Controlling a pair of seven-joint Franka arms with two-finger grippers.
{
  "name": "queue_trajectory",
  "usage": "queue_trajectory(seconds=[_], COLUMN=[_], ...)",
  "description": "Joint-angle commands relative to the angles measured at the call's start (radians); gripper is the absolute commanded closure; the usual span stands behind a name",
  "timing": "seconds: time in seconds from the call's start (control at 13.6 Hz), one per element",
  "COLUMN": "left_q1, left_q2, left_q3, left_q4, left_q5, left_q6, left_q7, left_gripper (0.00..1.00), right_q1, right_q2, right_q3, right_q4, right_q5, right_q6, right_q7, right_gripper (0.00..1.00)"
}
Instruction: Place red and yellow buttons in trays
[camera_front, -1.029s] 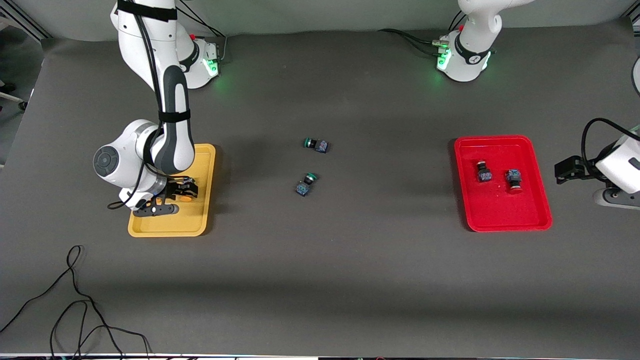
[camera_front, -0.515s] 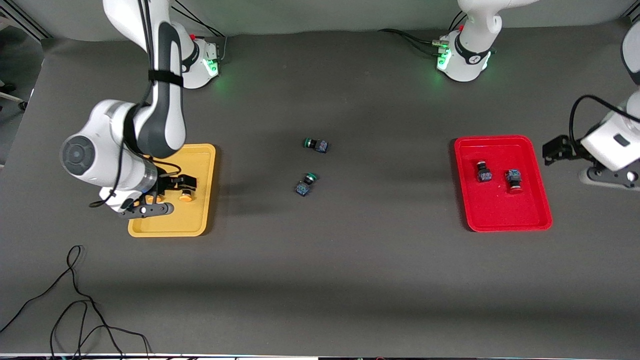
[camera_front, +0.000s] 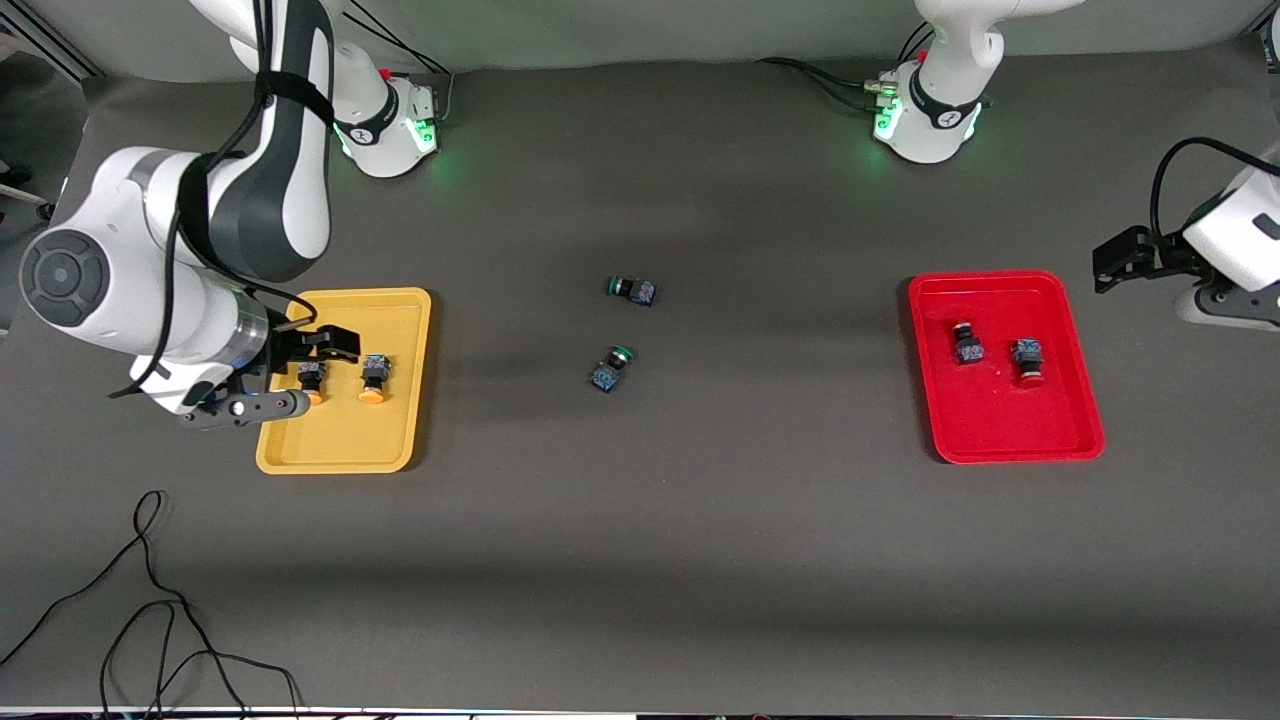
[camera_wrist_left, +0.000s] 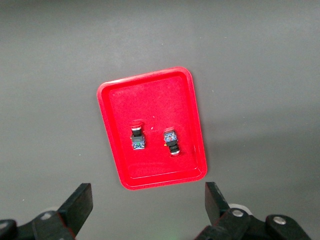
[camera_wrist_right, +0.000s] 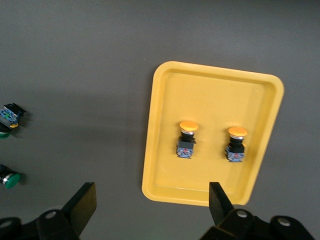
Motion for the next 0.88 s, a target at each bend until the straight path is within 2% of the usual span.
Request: queue_trajectory(seconds=[0.0, 0.15, 0.37, 0.44, 0.51, 0.59, 0.81], left_q1=[-0.141, -0.138, -0.1, -0.051, 0.037, 0.085, 0.084], left_q2=[-0.102, -0.133, -0.139, -0.138, -0.138, -0.136, -0.135], left_q3=[0.135, 0.136, 0.094, 0.055, -0.034, -0.088, -0.085], left_q4=[-0.131, -0.161, -0.16, -0.157, -0.152, -0.149, -0.146], left_q5=[0.0, 0.027, 0.029, 0.03, 0.03, 0.03, 0.03], left_q6=[0.066, 0.078, 0.068, 0.066, 0.066, 0.061, 0.06], left_q7=[-0.012, -0.012, -0.028, -0.034, -0.034, -0.034, -0.034], left_gripper=[0.0, 0.0, 0.0, 0.0, 0.0, 0.0, 0.0], right_q1=[-0.036, -0.17, -0.486, -0.611, -0.733, -0.846, -1.092], right_q2=[-0.148, -0.266, -0.435, -0.47, -0.5, -0.521, -0.555], right_q3=[0.044, 0.188, 0.542, 0.674, 0.791, 0.89, 1.132], right_q4=[0.018, 0.019, 0.009, 0.002, -0.007, -0.016, -0.021], right_q5=[-0.115, -0.217, -0.378, -0.409, -0.417, -0.419, -0.475], right_q6=[-0.025, -0.025, -0.023, -0.023, -0.023, -0.023, -0.023], right_q7=[0.05, 0.067, 0.145, 0.157, 0.167, 0.182, 0.188], right_gripper=[0.0, 0.0, 0.0, 0.0, 0.0, 0.0, 0.0])
